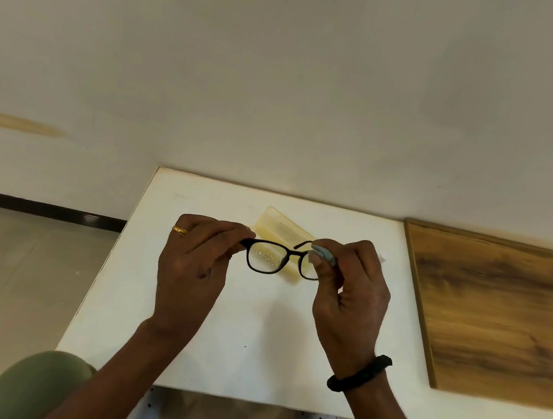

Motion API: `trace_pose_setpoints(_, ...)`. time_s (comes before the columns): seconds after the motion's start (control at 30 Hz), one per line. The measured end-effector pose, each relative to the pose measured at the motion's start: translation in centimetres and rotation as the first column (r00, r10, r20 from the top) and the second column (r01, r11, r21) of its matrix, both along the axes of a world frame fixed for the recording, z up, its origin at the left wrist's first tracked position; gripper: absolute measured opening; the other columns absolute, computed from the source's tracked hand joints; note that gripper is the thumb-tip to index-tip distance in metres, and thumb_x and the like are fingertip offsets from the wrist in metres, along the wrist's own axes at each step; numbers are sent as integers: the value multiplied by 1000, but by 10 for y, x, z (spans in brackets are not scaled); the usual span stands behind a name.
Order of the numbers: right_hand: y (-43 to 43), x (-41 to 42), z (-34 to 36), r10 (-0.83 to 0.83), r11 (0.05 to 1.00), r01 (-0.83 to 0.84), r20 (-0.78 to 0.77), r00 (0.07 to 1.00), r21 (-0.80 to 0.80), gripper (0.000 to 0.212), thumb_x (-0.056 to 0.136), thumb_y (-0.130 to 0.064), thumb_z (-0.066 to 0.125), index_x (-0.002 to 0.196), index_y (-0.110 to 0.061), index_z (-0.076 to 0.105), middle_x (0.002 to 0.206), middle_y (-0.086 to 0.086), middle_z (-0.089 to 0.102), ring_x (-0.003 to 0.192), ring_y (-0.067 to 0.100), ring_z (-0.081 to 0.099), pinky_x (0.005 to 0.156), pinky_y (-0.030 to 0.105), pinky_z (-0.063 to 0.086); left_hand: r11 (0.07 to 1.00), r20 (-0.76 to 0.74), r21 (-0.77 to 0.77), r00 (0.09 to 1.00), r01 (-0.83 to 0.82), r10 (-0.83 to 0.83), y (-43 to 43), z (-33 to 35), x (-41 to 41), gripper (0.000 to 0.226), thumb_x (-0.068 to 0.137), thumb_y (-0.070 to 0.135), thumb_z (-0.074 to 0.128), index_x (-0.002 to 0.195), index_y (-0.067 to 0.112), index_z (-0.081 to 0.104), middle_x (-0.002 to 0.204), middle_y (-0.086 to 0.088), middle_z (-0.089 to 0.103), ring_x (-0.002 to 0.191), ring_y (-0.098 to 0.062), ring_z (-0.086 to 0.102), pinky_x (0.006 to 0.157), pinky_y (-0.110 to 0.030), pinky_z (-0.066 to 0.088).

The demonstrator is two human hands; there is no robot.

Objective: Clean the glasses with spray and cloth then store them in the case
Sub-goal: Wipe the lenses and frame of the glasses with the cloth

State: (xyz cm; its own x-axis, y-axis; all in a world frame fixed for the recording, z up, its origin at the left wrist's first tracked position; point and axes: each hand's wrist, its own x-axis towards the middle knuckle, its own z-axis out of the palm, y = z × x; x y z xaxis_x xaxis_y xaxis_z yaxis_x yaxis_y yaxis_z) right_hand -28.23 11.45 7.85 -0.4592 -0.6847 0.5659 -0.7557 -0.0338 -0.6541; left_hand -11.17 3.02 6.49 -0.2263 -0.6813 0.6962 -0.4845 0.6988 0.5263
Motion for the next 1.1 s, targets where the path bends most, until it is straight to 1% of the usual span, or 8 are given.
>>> trace_pose_setpoints(0.1,3,4,3,23,1000,-23,13,1000,-10,21,92,-12,62,111,-13,71,95,-1,60,82,-1,54,65,6,40,997,-24,64,999,-47,49,-2,1,2,23,82,-8,73,99,7,77,97,5,70,94,-24,62,89,-8,41)
trace_pose_setpoints(0.23,5,14,3,128,992,-128,-35,991,8,33,95,-10,52,124,-13,66,106,0,63,96,7,60,76,17,49,995,-6,89,999,-49,49,-3,-2,2,20,84,-1,73,101,10,76,96,5,70,94,-22,61,89,-9,39)
trace_pose_setpoints(0.3,5,17,0,131,991,-130,-81,988,18,33,93,-8,56,124,-14,64,103,-3,67,91,10,62,73,24,53,995,10,83,999,-48,48,-3,-5,2,19,85,5,72,103,11,76,95,2,70,93,-21,60,90,-8,38)
trace_pose_setpoints(0.43,4,19,-5,72,997,-73,-145,987,3,21,88,-10,65,108,-14,70,96,-4,71,84,16,65,65,35,55,998,30,61,999,-34,32,-1,-9,0,20,84,7,72,103,9,76,93,-5,73,92,-21,59,90,-6,37)
trace_pose_setpoints(0.6,2,19,-8,40,999,-32,-233,972,39,20,84,-8,69,103,-14,74,95,1,70,86,21,64,66,36,54,1000,71,27,997,-8,6,1,-9,-1,18,83,7,73,100,8,77,92,-6,74,89,-24,62,83,-15,44)
trace_pose_setpoints(0.77,1,24,-9,57,998,-53,-262,963,25,27,80,-1,71,103,-14,75,93,2,67,80,21,62,58,36,52,1000,94,2,996,-10,10,1,-11,-2,17,82,7,73,98,8,77,90,-5,75,89,-21,58,77,-20,45)
trace_pose_setpoints(0.97,2,31,-6,118,992,-96,-369,922,78,33,86,-4,57,113,-16,74,94,6,68,74,22,60,56,29,52,1000,80,8,997,-1,1,1,-14,-1,16,84,6,69,98,5,77,90,-6,75,89,-21,60,78,-24,48)
trace_pose_setpoints(1.1,-1,32,-6,183,979,-134,-390,902,151,41,81,2,67,115,-20,72,96,4,66,78,21,59,54,33,52,999,92,32,996,-27,24,-2,-15,4,20,80,2,70,99,5,76,92,-7,75,88,-24,62,79,-26,48)
